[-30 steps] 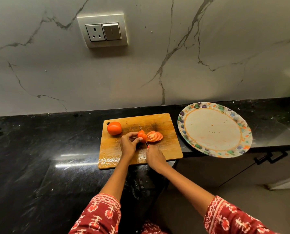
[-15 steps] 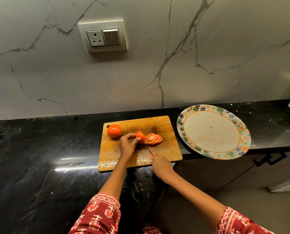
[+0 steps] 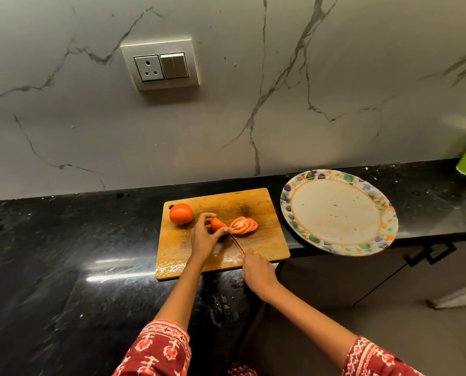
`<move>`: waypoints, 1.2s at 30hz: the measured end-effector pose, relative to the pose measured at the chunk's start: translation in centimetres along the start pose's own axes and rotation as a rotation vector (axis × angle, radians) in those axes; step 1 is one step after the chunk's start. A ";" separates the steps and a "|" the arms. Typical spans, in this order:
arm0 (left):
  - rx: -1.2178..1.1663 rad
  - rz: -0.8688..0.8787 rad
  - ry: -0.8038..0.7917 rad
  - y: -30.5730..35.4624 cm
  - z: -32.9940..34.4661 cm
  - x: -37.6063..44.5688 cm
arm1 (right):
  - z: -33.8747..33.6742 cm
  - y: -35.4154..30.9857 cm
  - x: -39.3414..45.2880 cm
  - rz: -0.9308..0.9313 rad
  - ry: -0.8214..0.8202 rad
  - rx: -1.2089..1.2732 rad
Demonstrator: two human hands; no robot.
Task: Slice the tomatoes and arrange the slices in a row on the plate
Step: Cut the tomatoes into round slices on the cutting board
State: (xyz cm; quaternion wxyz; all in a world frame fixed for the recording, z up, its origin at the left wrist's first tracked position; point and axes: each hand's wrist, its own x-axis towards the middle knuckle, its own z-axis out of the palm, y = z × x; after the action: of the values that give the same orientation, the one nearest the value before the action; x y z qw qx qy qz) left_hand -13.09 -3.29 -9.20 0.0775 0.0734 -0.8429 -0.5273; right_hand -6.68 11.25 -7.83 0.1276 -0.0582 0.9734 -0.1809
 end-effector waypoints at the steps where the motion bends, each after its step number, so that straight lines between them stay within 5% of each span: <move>1: -0.018 -0.019 0.003 -0.2 0.0 -0.1 | 0.1 0.1 0.0 0.012 0.000 0.027; 12: -0.146 -0.110 -0.106 -0.4 -1.2 -0.4 | -1.4 0.8 1.0 0.017 0.080 0.207; 26: -0.128 -0.118 -0.084 0.5 -0.8 -0.4 | -4.0 3.3 2.6 0.121 0.234 0.113; 36: 0.063 0.046 -0.034 1.7 -0.2 -0.7 | -3.2 0.1 2.6 -0.014 0.107 0.259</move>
State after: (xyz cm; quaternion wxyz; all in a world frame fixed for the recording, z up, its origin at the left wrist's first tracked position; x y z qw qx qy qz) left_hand -12.43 -2.62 -7.60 0.0730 0.0474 -0.8617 -0.4999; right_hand -10.08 12.03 -5.63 0.0806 -0.0382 0.9470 -0.3086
